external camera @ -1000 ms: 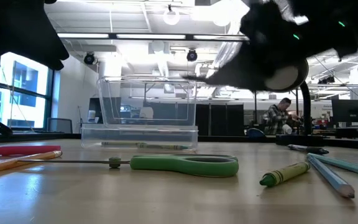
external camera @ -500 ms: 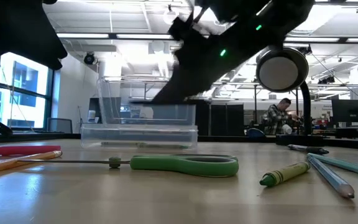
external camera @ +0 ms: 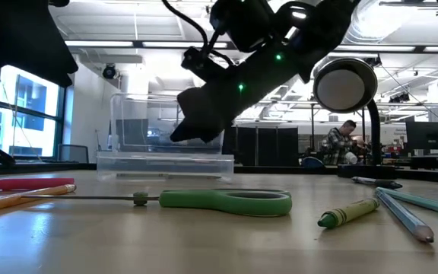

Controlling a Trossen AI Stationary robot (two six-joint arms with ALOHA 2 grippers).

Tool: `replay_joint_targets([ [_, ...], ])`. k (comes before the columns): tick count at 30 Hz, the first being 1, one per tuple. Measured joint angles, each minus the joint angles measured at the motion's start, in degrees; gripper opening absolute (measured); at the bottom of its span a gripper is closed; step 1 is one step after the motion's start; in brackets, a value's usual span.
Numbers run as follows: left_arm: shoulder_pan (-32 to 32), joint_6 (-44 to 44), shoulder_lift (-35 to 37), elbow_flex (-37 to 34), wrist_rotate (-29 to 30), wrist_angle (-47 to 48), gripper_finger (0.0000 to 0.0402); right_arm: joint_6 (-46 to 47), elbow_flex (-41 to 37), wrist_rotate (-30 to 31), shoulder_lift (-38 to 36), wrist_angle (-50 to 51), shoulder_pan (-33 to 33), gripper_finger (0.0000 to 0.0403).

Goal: Pick & place school supplies into a supply box
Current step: Put the black pen into the supply box, then put the transparent black pen into the supply box

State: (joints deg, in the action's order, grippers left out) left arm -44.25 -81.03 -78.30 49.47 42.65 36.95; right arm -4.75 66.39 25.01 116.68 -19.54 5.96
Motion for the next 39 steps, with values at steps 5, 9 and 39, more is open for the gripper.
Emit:
replay_joint_targets([
  [5, 0.00, 0.22, 0.00, 0.00, -0.09, -0.01, 0.0179, -4.53, 0.00, -0.43, -0.02, -0.01, -0.35, 0.0059],
  [9, 0.00, 0.22, 0.00, 0.00, -0.08, -0.04, 0.0179, -4.33, 0.00, -2.03, -0.04, 0.01, -0.50, 0.0073],
  [39, 0.00, 0.22, 0.00, 0.00, 1.36, -1.14, 0.0179, 82.23, -10.20, 2.70, -17.90, 69.80, 16.09, 0.0097],
])
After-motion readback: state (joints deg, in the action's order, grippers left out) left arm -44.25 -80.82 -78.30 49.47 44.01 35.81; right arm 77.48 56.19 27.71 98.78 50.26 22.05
